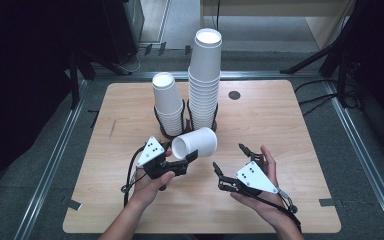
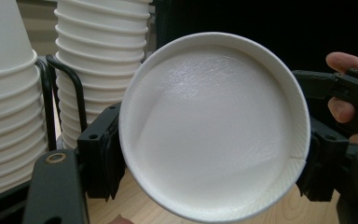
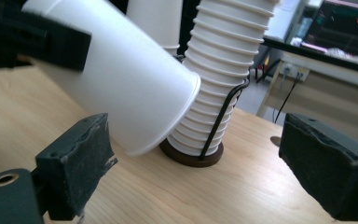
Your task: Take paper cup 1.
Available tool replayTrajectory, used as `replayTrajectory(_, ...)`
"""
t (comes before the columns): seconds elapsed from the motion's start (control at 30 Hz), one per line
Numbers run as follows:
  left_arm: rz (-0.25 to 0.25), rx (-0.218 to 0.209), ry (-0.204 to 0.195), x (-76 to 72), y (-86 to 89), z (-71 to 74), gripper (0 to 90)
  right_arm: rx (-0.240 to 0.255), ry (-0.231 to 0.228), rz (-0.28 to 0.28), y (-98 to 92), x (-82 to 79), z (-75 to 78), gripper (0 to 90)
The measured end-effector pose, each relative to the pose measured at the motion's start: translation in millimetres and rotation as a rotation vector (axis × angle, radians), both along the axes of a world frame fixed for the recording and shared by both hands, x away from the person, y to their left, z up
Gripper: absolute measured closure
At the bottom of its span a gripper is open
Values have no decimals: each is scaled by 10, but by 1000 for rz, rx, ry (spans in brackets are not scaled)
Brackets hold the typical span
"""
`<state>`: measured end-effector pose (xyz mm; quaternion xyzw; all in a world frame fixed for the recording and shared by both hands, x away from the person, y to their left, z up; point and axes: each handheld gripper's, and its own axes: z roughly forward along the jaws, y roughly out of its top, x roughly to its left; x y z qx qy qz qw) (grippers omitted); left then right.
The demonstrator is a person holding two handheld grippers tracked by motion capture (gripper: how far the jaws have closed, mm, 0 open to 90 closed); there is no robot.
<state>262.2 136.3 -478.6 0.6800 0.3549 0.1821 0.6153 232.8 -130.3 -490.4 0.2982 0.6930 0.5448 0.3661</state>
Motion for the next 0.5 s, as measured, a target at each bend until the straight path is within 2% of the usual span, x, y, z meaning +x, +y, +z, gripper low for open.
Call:
replayTrajectory(0.13, 6, -3, -5, 0, 11, 0, 243, 97, 57, -31, 6, -9, 35, 54)
replayTrajectory(0.17, 6, -3, -5, 0, 11, 0, 244, 97, 57, -31, 6, -9, 35, 54)
replayTrajectory(0.2, 8, -8, -8, 1, 13, -4, 243, 145, 89, -39, -1, -5, 48, 33)
replayTrajectory(0.33, 15, -13, -12, 6, 15, -13, 243, 181, 117, -47, 2, -7, 52, 0)
replayTrajectory(0.37, 17, -15, -15, 5, 19, -12, 243, 222, 149, -64, 7, -12, 58, 0)
replayTrajectory(0.5, 18, -24, -21, 0, 15, -13, 243, 334, 219, -142, 10, -40, 96, 0)
